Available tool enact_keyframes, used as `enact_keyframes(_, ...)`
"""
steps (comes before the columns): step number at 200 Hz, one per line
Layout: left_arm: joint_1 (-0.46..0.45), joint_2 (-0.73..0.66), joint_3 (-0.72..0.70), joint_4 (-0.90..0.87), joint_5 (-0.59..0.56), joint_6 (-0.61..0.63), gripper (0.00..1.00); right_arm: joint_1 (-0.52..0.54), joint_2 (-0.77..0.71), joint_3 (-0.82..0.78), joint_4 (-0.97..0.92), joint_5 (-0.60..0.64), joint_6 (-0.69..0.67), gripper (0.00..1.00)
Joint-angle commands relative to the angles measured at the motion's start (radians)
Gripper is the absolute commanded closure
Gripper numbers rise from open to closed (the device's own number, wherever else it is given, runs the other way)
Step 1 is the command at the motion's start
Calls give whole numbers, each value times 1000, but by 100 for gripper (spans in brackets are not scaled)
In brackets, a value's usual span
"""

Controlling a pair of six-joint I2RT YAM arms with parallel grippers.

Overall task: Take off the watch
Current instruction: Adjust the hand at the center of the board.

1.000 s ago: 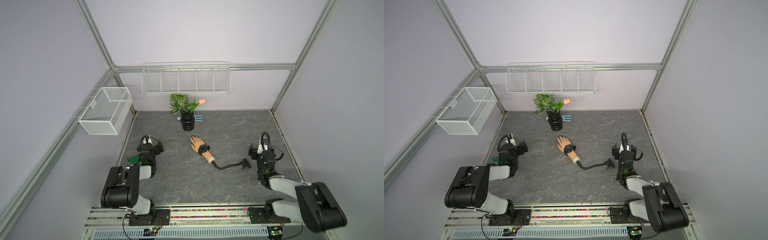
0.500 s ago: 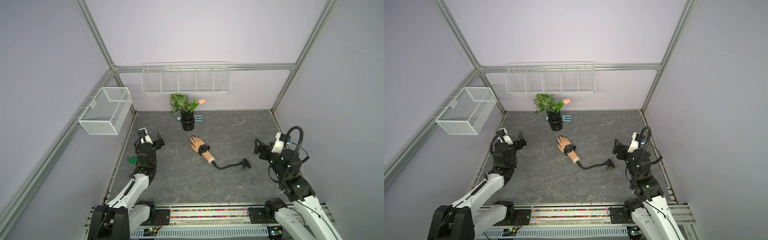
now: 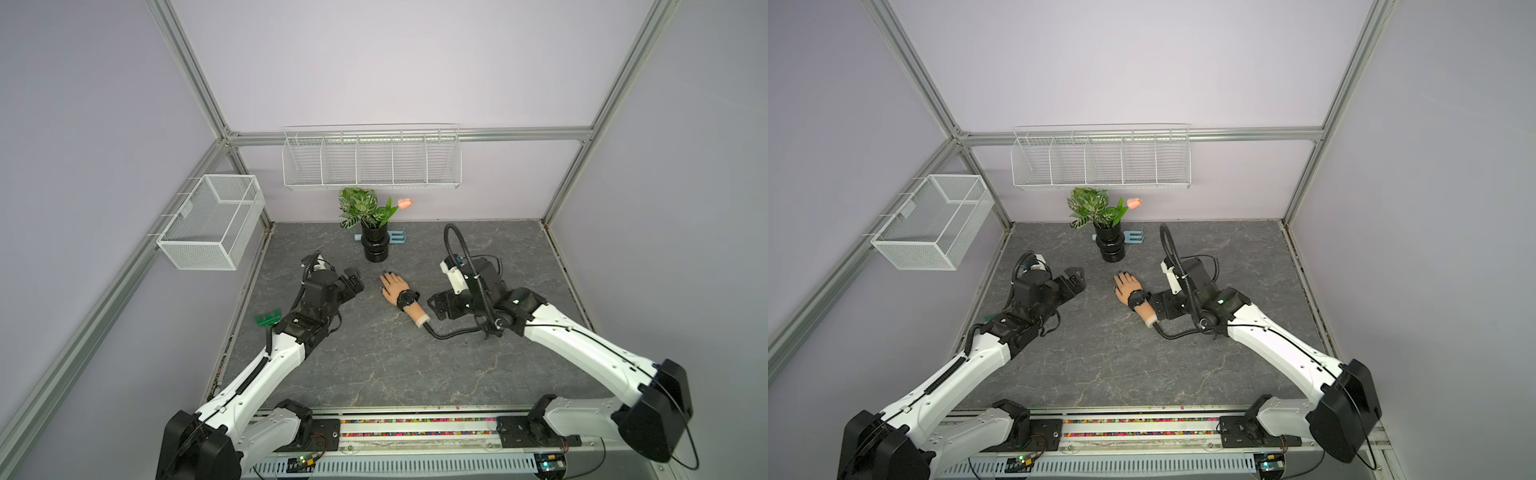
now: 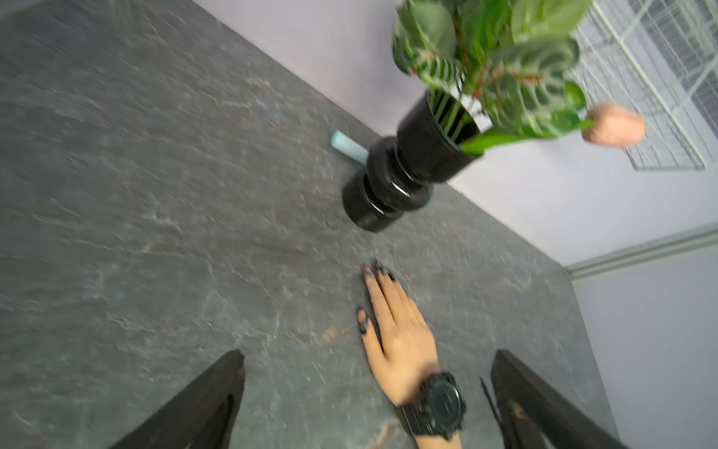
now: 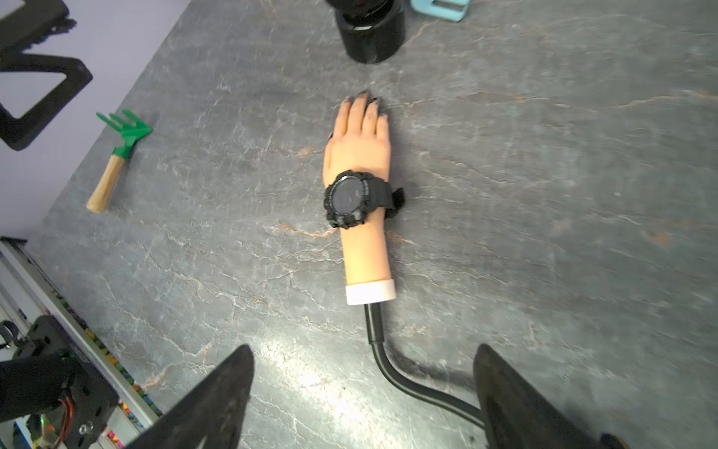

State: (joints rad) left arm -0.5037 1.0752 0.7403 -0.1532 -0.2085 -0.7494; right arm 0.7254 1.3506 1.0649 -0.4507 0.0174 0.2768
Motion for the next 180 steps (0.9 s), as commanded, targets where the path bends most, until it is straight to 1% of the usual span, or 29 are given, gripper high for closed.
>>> enact_keyframes(1,-92,34,42,-74,-3,-59,1,42,99,12,58,-33,-69,11)
enact_keyframes(14,-133,63,57,-72,11,3,1,49,155,10,103,-34,-70,11)
enact_keyframes(25,-151,87,70,-83,22,61,1,49,195,2,140,-34,-72,11)
enact_keyframes(44,-154,114,91,-114,61,149,1,50,248,-28,199,-62,-89,11)
enact_keyframes(69,-155,101,89,-130,58,212,1,51,279,-91,302,-89,-98,11)
enact_keyframes(102,-154,60,67,-123,16,247,1,50,329,-106,335,-74,-106,10)
enact_keyframes(136,-154,28,39,-120,-18,254,1,51,366,-121,390,-14,-111,2)
enact_keyframes(163,-154,17,24,-120,-38,254,1,51,411,-96,386,34,-133,0)
enact_keyframes(180,-154,14,21,-123,-42,253,1,52,429,-91,398,61,-145,3)
